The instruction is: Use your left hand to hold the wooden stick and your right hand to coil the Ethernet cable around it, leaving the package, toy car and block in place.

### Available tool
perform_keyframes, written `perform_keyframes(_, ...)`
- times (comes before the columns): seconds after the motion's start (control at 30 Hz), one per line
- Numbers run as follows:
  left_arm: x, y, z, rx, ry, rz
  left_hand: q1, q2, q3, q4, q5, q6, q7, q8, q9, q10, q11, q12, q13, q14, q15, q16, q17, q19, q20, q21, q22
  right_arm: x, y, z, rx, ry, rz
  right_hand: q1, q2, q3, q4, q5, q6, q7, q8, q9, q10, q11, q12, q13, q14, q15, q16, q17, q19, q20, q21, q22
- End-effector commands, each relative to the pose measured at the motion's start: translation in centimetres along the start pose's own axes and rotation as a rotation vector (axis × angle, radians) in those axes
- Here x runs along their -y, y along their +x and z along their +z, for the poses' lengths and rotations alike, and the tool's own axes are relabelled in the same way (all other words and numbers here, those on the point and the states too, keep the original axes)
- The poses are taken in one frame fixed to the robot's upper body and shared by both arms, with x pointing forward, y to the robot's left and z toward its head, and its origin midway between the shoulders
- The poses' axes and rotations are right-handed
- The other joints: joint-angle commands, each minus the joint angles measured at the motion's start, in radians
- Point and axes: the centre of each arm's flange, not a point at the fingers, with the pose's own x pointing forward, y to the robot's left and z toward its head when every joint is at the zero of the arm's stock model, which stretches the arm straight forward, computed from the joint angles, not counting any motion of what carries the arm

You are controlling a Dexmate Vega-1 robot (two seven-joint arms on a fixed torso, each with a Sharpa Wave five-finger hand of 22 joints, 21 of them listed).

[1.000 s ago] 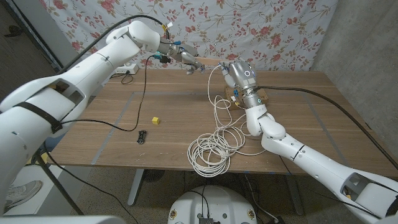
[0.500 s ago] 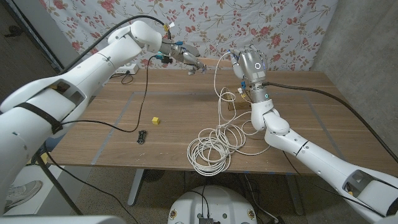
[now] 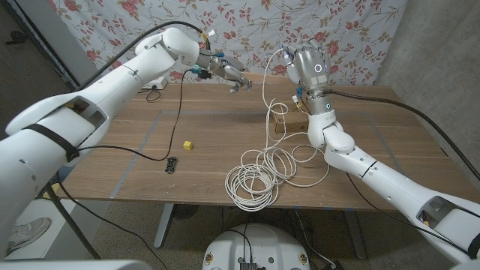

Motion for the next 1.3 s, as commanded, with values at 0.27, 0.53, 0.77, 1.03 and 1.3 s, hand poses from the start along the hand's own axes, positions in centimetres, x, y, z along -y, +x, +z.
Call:
perform_keyframes(0.27, 0.0, 0.7, 0.9, 0.054, 0.005, 0.034, -0.004, 0.003, 0.011, 0.001, 0.005, 0.007, -0.002, 0.006, -0.008, 0.002, 0.002, 0.005, 0.003, -0.044, -0.042, 0.533, 0.262, -0.014, 0.003, 0.011, -0.004, 0.2, 3.9, -2.4, 0.033, 0.001, -0.023, 0.009, 0.013, 0.0, 0.009, 0.007, 0.12, 0.038, 0.006, 0.007, 0.003, -0.012, 0.009, 0.006, 0.01, -0.107, -0.006, 0.02, -0.004, -0.095, 0.014, -0.004)
perform_keyframes(0.53, 0.1, 0.6, 1.3, 0.13, -0.024, 0.045, -0.006, 0.001, 0.011, 0.001, 0.007, 0.009, -0.002, 0.008, -0.011, 0.001, 0.002, 0.005, 0.003, -0.048, -0.041, 0.537, 0.262, -0.016, 0.004, 0.016, -0.006, 0.1, 6.2, -2.7, 0.067, 0.024, -0.005, 0.01, 0.012, -0.002, 0.014, 0.011, 0.12, 0.035, 0.004, 0.011, 0.004, -0.012, 0.011, 0.003, 0.011, -0.107, -0.01, 0.036, -0.007, -0.097, 0.019, -0.009)
perform_keyframes(0.77, 0.5, 0.3, 1.1, 0.262, -0.122, 0.008, -0.008, 0.0, 0.012, 0.0, 0.008, 0.01, -0.003, 0.01, -0.014, 0.003, 0.004, 0.006, 0.003, -0.048, -0.037, 0.542, 0.262, -0.017, 0.005, 0.02, -0.01, -0.4, 7.9, -3.0, 0.069, 0.046, 0.015, 0.012, 0.012, -0.004, 0.017, 0.013, 0.121, 0.035, 0.003, 0.014, 0.003, -0.013, 0.013, 0.005, 0.011, -0.107, -0.013, 0.048, -0.008, -0.097, 0.024, -0.013)
perform_keyframes(1.03, 1.1, -0.7, 0.5, 0.304, -0.18, -0.018, -0.008, 0.0, 0.012, -0.001, 0.01, 0.01, -0.001, 0.014, -0.014, 0.004, 0.004, 0.006, 0.003, -0.047, -0.039, 0.547, 0.261, -0.019, 0.002, 0.025, -0.014, -1.0, 9.4, -3.9, 0.042, 0.082, 0.033, 0.015, 0.012, -0.005, 0.021, 0.016, 0.121, 0.033, 0.001, 0.017, 0.002, -0.013, 0.012, 0.0, 0.013, -0.108, -0.018, 0.064, -0.01, -0.098, 0.03, -0.018)
perform_keyframes(1.3, 2.2, -1.7, -0.3, 0.268, -0.2, -0.01, -0.008, 0.0, 0.014, -0.002, 0.011, 0.011, 0.001, 0.016, -0.016, 0.005, 0.005, 0.006, 0.003, -0.049, -0.04, 0.551, 0.262, -0.018, 0.002, 0.029, -0.019, -1.2, 9.6, -5.1, 0.001, 0.094, 0.046, 0.017, 0.012, -0.006, 0.025, 0.018, 0.123, 0.033, 0.001, 0.019, 0.0, -0.014, 0.013, 0.0, 0.014, -0.107, -0.021, 0.075, -0.012, -0.099, 0.035, -0.022)
